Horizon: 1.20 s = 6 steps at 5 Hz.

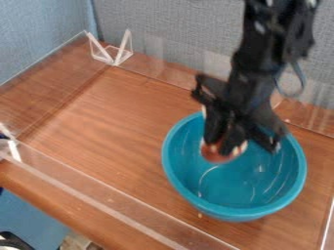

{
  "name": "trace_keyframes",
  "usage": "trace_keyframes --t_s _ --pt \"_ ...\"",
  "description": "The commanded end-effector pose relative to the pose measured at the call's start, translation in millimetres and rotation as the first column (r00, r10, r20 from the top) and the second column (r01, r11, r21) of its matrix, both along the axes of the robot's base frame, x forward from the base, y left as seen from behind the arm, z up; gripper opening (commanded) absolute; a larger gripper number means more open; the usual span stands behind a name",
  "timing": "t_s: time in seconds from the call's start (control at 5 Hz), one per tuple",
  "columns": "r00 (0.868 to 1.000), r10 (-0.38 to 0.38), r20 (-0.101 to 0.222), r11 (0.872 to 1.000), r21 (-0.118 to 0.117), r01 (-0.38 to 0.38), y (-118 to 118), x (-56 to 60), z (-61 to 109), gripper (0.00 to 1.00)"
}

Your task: Remove the mushroom from inside the blue bowl and put it on the table

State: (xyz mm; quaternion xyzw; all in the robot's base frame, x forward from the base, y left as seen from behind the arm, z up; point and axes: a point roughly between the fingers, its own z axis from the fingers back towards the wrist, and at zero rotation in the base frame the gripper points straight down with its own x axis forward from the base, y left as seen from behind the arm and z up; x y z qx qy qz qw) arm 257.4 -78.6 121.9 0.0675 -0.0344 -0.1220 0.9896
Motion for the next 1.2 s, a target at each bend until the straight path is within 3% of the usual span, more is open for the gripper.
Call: trace_keyframes --t_s 0.0,0.2,0.4,0.8,1.0 --pt "0.99 0.091 0.105 0.996 -0.009 -0.091 46 15.8 49.0 0.0" --pt "0.981 0.172 0.09 0.985 -0.002 -0.172 96 18.4 45.2 0.0" --pt "0.979 0.199 0.04 0.98 0.007 -0.199 121 11.2 20.3 0.0" --pt "0.984 0.175 -0.04 0.984 0.032 -0.174 121 9.3 -28.7 0.0" --pt "0.987 0.146 -0.062 0.989 0.029 -0.144 111 9.2 -44.0 0.0"
